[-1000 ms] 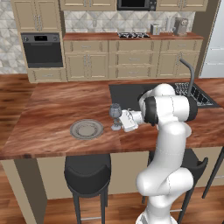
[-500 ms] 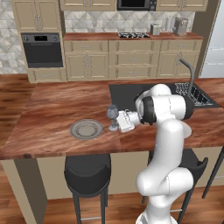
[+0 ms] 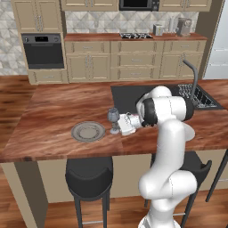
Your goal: Retrieve the wine glasses from the counter and place one next to each plate.
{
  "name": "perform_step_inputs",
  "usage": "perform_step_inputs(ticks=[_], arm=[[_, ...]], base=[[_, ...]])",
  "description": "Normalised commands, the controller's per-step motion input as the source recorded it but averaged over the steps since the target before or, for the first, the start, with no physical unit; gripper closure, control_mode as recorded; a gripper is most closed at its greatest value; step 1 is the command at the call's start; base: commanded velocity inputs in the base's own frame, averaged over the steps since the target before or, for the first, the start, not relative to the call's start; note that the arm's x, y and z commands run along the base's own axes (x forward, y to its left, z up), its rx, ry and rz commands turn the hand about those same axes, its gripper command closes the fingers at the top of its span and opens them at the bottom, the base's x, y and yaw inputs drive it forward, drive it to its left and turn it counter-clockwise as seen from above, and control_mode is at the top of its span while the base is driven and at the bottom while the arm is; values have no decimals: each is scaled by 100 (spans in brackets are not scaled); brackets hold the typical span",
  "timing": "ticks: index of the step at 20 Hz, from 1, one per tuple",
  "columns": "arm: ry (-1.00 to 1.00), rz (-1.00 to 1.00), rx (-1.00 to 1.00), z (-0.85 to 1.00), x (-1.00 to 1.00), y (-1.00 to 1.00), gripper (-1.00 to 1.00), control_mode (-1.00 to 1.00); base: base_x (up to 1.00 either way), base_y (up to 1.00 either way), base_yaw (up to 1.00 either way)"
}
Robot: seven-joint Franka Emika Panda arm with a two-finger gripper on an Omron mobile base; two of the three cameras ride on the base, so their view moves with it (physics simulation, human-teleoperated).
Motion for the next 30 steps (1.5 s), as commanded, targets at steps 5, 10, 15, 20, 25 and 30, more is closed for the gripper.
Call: perform_step_inputs(ticks=[5, 10, 15, 20, 25, 30], arm=[[0, 0, 0, -16, 14, 0, 100, -100], [0, 0, 0, -13, 19, 0, 100, -100], [0, 0, 0, -13, 21, 0, 100, -100], [0, 0, 0, -19, 19, 0, 100, -100], [0, 0, 0, -26, 18, 0, 100, -100], [0, 0, 0, -26, 6, 0, 100, -100]], base=[[0, 0, 0], [0, 0, 0], [0, 0, 0], [0, 0, 0], [0, 0, 0], [0, 0, 0]])
